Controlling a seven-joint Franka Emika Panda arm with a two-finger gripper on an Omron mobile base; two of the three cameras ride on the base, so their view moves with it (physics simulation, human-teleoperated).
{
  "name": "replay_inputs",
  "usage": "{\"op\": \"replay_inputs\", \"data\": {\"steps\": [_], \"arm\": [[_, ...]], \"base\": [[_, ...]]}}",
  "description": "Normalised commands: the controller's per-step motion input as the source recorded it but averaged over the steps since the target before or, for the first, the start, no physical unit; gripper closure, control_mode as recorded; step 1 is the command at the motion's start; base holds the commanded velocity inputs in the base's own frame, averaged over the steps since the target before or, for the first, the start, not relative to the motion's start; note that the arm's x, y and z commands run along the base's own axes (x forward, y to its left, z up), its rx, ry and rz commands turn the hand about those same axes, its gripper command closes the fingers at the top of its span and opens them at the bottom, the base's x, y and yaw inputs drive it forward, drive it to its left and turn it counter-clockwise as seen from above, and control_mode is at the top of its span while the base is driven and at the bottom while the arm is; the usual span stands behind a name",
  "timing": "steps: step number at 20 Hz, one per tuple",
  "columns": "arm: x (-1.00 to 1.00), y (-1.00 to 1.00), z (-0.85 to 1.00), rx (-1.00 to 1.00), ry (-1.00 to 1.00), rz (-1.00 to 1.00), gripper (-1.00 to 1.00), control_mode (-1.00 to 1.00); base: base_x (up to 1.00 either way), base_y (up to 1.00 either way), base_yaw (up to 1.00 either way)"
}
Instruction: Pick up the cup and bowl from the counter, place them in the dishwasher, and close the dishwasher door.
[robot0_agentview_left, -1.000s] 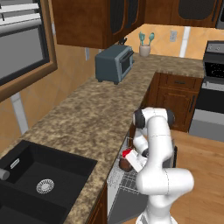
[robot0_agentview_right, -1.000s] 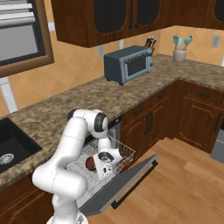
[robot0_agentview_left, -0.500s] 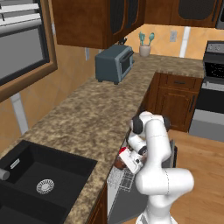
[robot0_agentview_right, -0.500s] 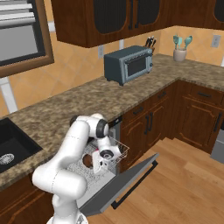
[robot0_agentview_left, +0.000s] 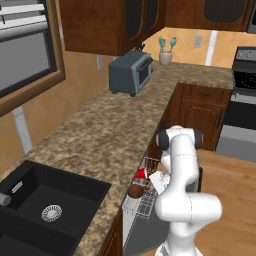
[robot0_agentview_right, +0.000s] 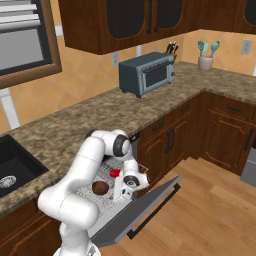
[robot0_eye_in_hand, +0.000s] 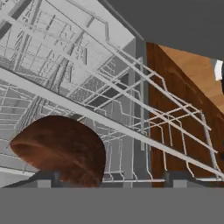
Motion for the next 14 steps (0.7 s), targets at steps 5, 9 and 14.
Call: {"op": "replay_inputs", "data": {"steps": [5, 9, 14], "arm": [[-0.38, -0.76, 1.0, 0.23, -0.05, -0.14, -1.0, -1.0], [-0.17, -0.98, 1.0, 0.22, 0.0, -0.18, -1.0, -1.0], [-0.23, -1.0, 0.98, 0.23, 0.01, -0.2, -1.0, -1.0]], "base": [[0.0, 0.0, 0.0], [0.0, 0.0, 0.0], [0.0, 0.0, 0.0]]}}
